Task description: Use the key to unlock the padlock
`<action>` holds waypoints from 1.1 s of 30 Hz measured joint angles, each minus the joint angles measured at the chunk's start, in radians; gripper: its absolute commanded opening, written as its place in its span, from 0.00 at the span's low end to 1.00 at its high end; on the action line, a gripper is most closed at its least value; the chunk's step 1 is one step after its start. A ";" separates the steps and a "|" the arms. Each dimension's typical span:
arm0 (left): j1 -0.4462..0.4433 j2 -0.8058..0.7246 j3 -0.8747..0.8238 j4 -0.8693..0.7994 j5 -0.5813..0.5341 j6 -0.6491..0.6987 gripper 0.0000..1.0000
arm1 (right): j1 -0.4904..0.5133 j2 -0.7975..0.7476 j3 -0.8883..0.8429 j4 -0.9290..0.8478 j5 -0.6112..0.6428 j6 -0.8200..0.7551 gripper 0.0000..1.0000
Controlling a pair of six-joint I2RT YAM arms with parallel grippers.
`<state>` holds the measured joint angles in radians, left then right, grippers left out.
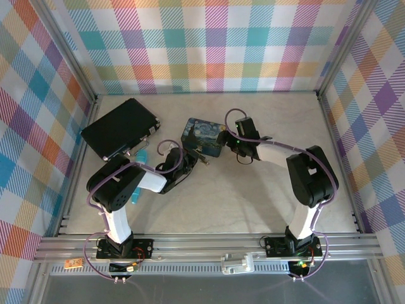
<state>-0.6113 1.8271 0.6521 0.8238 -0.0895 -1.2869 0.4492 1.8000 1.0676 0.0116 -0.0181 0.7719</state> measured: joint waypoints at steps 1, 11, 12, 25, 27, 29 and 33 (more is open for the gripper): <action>-0.002 0.000 -0.007 0.011 -0.012 -0.007 0.00 | 0.001 -0.003 -0.006 0.004 0.004 0.004 0.81; -0.008 -0.037 -0.040 0.053 -0.172 -0.039 0.00 | -0.005 -0.011 -0.021 0.026 0.026 0.041 0.76; -0.008 -0.037 -0.040 0.055 -0.179 -0.043 0.00 | -0.005 -0.011 -0.021 0.028 0.027 0.043 0.76; 0.012 -0.133 -0.060 -0.021 -0.068 -0.012 0.00 | -0.063 -0.014 0.001 -0.003 0.036 -0.057 0.82; 0.022 -0.189 -0.061 -0.094 -0.030 0.018 0.00 | -0.079 -0.028 0.014 -0.035 0.028 -0.109 0.84; 0.032 -0.260 -0.056 -0.203 0.004 0.061 0.00 | -0.095 -0.056 0.022 -0.066 0.018 -0.165 0.87; 0.034 -0.371 0.029 -0.528 0.055 0.191 0.00 | -0.108 -0.156 0.022 -0.136 0.011 -0.267 0.92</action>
<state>-0.5770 1.4559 0.6807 0.2955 -0.0341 -1.0962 0.3412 1.6440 1.0893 -0.1242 -0.0074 0.5045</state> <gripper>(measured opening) 0.046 0.899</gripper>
